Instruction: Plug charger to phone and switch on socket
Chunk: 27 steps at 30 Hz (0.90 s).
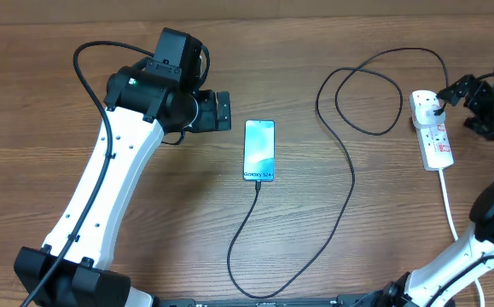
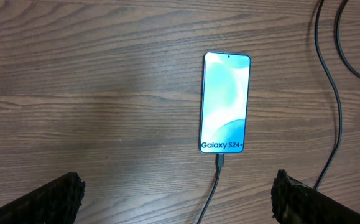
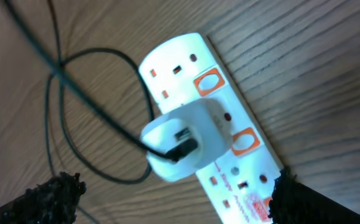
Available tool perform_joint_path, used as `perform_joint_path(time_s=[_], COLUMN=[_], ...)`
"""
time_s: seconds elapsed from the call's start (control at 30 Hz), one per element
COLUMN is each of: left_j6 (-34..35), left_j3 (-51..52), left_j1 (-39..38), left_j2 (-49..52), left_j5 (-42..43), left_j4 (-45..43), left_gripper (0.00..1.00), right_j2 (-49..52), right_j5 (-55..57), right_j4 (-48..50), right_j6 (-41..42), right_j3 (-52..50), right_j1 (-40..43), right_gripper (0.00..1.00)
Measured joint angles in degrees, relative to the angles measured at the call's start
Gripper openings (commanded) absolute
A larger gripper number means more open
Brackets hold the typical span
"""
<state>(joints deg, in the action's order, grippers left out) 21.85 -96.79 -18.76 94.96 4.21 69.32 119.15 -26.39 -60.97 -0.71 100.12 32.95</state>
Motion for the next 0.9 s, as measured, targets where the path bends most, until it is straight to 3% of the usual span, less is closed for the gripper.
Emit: perform_joint_path(time_s=[0.9], left_j6=[0.0], left_j3=[0.0], left_j1=[0.0], left_j2=[0.0], left_j5=[0.0], left_j4=[-0.02], left_gripper=[1.0], right_j2=[0.61], right_j5=[0.28], right_j4=[12.17], right_j6=[-0.37], right_j3=[-9.7], right_j1=[-3.32], right_gripper=[1.0])
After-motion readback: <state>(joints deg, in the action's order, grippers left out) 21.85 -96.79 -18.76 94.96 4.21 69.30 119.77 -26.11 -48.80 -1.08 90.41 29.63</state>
